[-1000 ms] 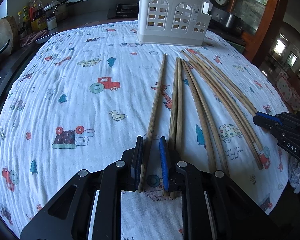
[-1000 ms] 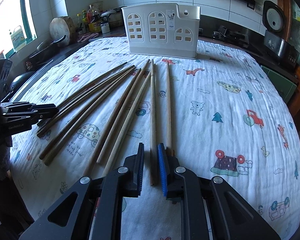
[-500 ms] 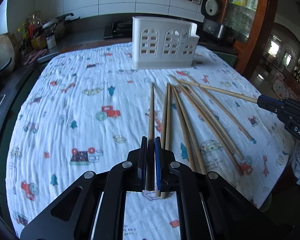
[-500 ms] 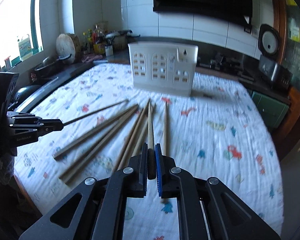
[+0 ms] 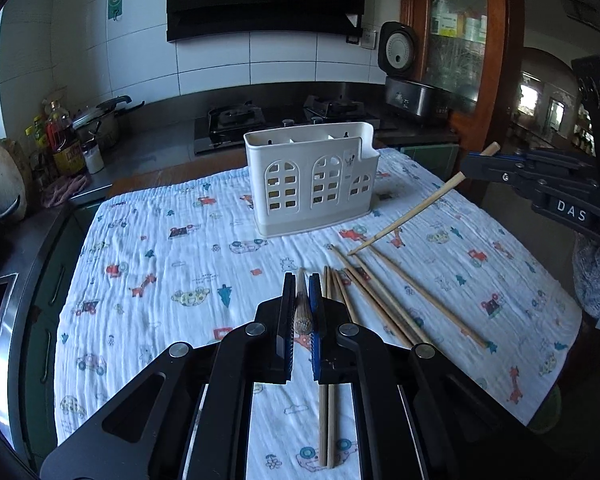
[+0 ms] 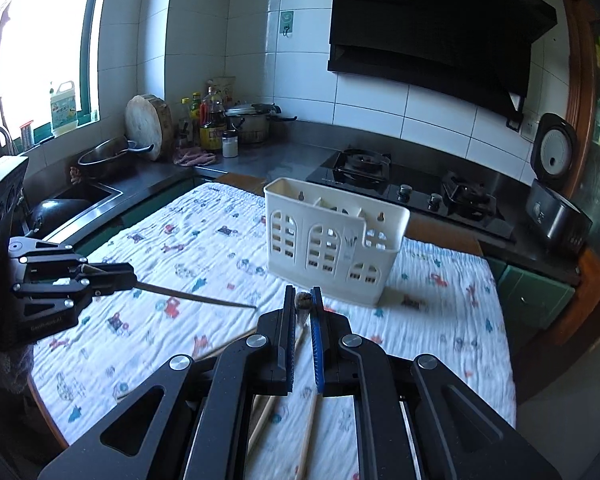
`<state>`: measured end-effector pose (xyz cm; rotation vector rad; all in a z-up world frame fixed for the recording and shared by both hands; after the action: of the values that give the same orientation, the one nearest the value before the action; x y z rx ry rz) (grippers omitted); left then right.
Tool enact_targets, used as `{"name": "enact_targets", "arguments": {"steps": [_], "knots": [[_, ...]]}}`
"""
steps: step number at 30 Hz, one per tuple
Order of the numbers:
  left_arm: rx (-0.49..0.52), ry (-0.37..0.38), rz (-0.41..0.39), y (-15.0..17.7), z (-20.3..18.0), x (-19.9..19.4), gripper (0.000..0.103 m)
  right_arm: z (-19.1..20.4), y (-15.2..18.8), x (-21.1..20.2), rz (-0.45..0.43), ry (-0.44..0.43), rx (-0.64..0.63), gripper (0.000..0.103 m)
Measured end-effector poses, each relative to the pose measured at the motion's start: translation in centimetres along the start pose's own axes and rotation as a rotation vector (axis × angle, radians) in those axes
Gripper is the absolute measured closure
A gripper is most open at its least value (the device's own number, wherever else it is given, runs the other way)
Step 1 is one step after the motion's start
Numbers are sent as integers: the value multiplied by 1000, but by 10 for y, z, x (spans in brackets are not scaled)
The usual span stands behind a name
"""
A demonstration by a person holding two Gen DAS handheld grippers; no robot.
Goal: Organize utensils
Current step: 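Lower the left tool's chopstick into the white holder and open while the right tool does likewise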
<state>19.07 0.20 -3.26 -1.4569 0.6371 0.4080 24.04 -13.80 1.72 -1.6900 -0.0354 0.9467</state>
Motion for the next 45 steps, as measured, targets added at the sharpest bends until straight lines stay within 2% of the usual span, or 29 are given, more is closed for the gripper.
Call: {"name": "enact_targets", "arguments": {"steps": [5, 16, 23, 28, 31, 33, 39, 45], "knots": [[21, 6, 10, -15, 0, 10, 97, -12, -28, 8, 11, -21, 16, 96], [44, 22, -29, -91, 6, 3, 98, -55, -118, -11, -23, 18, 31, 96], [52, 8, -124, -161, 11, -21, 98, -87, -159, -11, -52, 82, 48, 96], [27, 5, -202, -218, 15, -28, 98, -103, -158, 12, -38, 112, 67, 96], [4, 4, -231, -242, 18, -19, 98, -107, -149, 28, -16, 106, 72, 96], [-1, -25, -247, -251, 19, -7, 98, -108, -142, 38, -5, 109, 64, 96], [-44, -55, -240, -249, 26, 38, 98, -112, -122, 62, 32, 97, 56, 96], [-81, -68, -128, -223, 42, 83, 98, -116, -105, 77, 56, 86, 70, 96]]}}
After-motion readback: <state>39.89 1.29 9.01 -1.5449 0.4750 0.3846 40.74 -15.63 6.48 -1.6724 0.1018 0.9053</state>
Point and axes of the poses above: each gripper's, at about its wrist camera, not at the fingertips, and x roughly the way its jaws point, z to its left, y to its underside, the point moved 9 cm from there along x, roughly the way its jaws point, and after that the axes turned 2 degrees about -y, right-handed, at the moved point
